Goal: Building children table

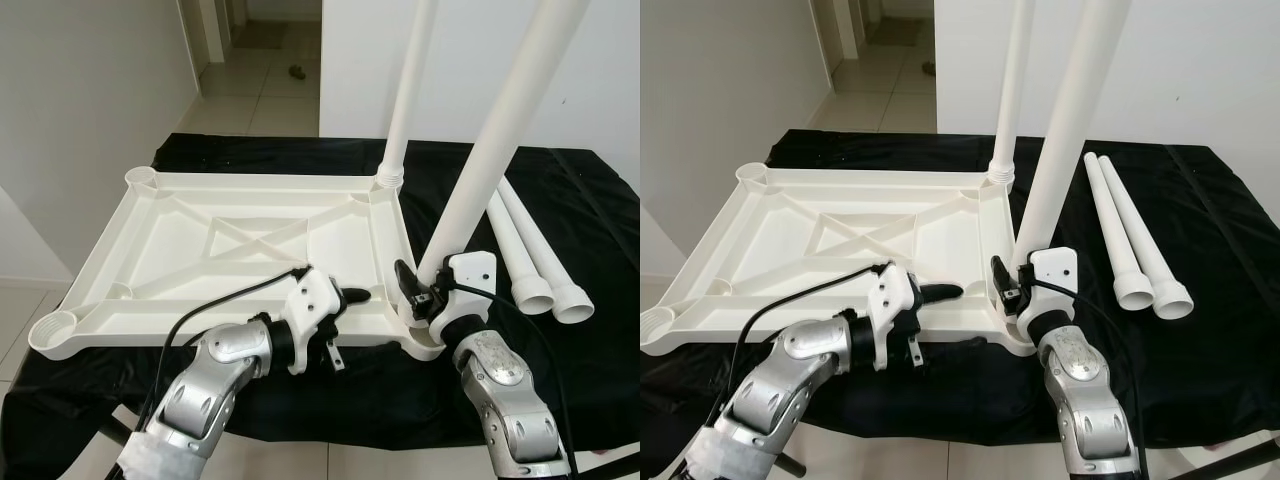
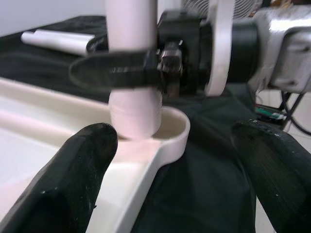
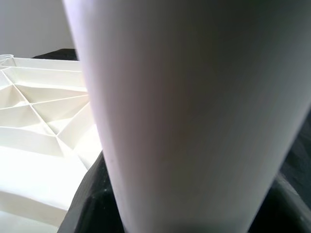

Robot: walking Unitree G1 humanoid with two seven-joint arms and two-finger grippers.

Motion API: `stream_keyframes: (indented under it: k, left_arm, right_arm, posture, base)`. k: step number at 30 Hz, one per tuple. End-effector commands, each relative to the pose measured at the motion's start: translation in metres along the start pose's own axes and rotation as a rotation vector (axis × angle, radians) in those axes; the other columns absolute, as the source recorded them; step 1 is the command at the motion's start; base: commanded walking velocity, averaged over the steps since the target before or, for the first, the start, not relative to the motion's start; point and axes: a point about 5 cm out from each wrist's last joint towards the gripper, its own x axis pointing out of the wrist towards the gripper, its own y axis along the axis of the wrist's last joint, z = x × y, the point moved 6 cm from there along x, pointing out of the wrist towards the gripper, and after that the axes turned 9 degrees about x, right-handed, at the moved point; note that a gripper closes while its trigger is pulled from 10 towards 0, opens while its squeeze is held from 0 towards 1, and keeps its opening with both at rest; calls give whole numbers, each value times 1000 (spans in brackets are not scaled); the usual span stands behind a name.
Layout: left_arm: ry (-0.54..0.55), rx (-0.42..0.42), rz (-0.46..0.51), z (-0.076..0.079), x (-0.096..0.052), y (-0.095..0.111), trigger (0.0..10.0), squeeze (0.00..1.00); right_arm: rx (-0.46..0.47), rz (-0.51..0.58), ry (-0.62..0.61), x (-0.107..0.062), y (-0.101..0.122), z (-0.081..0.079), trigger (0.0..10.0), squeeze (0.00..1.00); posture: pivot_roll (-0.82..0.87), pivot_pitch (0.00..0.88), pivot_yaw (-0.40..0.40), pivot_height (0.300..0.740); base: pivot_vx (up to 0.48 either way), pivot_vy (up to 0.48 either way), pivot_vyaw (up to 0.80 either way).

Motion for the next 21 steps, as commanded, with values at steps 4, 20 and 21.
stream_keyframes:
  k: [4,20,21]
  left_arm:
    - [-39,-43,-7,6,-4,-2,10000,1000]
    - [-33,11,-54,9,-15,-1,10000,0]
    - [-33,13,-57,9,-15,-2,10000,0]
  right_arm:
    - [1,-19,10,-2,-4,-3,10000,0]
    - [-31,-49,21,-16,-13,-1,10000,0]
    - [-36,-51,22,-17,-13,-1,10000,0]
  posture:
    - [-59,41,13,740]
    - [-55,33,16,740]
    - [-55,33,16,740]
  base:
    - [0,0,0]
    - [0,0,0]
    - [0,0,0]
